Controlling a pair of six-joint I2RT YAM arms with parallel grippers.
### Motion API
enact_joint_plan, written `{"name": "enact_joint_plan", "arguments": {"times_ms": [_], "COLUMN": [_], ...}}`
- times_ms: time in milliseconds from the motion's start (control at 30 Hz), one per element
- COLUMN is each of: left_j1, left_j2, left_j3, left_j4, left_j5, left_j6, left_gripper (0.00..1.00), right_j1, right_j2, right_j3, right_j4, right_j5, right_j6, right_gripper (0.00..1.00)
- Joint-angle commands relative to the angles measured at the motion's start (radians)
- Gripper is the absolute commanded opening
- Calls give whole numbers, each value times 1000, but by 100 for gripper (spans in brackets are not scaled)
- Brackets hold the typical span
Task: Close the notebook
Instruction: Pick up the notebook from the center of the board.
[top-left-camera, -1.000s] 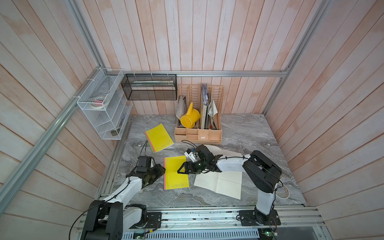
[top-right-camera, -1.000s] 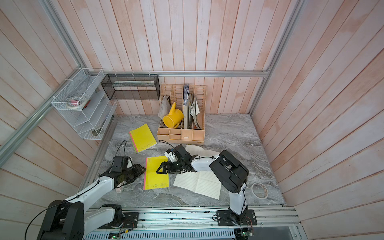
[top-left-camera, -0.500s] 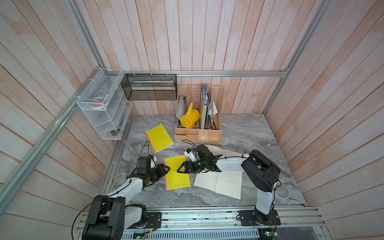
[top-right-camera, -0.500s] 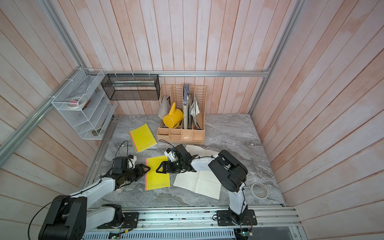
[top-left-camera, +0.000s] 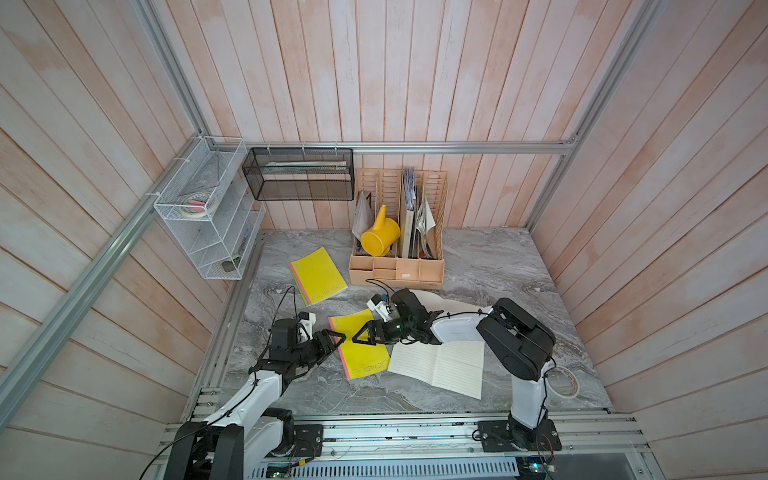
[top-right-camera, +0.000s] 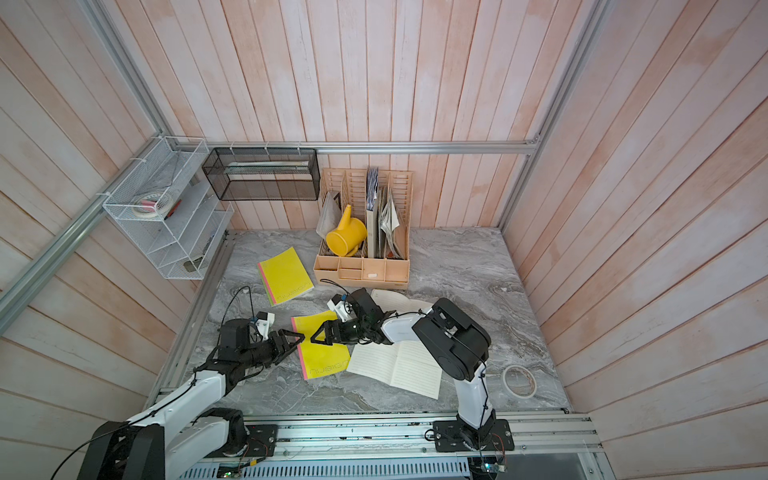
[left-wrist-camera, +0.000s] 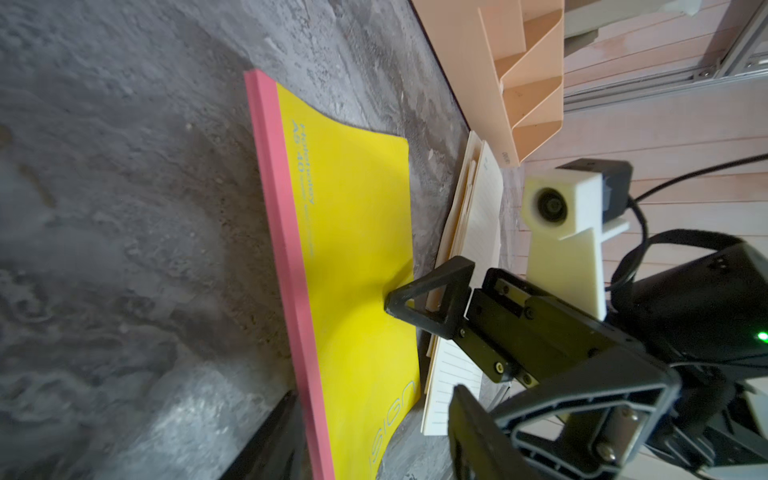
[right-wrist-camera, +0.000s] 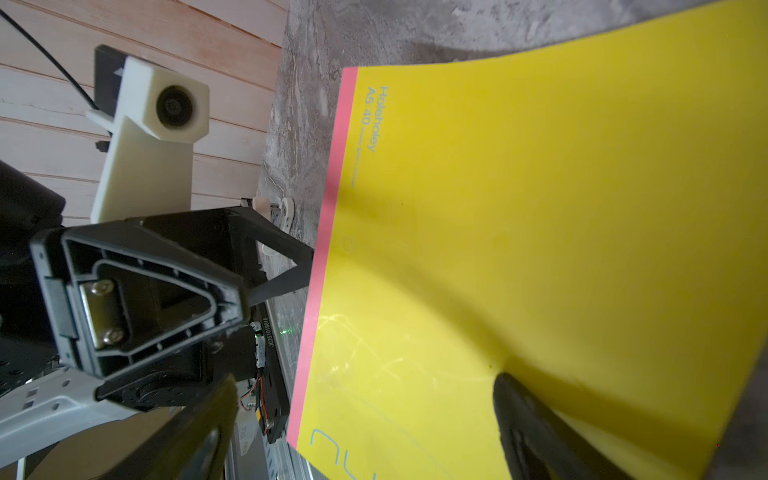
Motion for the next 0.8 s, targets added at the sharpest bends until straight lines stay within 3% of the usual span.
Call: {"name": "enact_joint_plan", "arguments": {"times_ms": [0,133,500,733,767], "left_j1": [-6,-8,-12,-34,-43], "left_j2": [34,132,151,297,316], "left_j3": [-27,-75,-34,-70,-69], "left_j4": [189,347,198,367,385], "left_j5": [66,120,72,103,101], "left_j6": [-75,-133,-28,-70,-76], "left_gripper": [58,57,44,40,36], "right_j1": [4,4,5,1,2], "right_j2": [68,71,78,71,70], "right_j3": [-42,-43,-37,-37,-36], "right_j4": [-95,-87,-84,-93,-93], "right_j5": [21,22,19,22,22], "right_j6": [14,19,19,15,14], "right_gripper": [98,98,98,98,98]}}
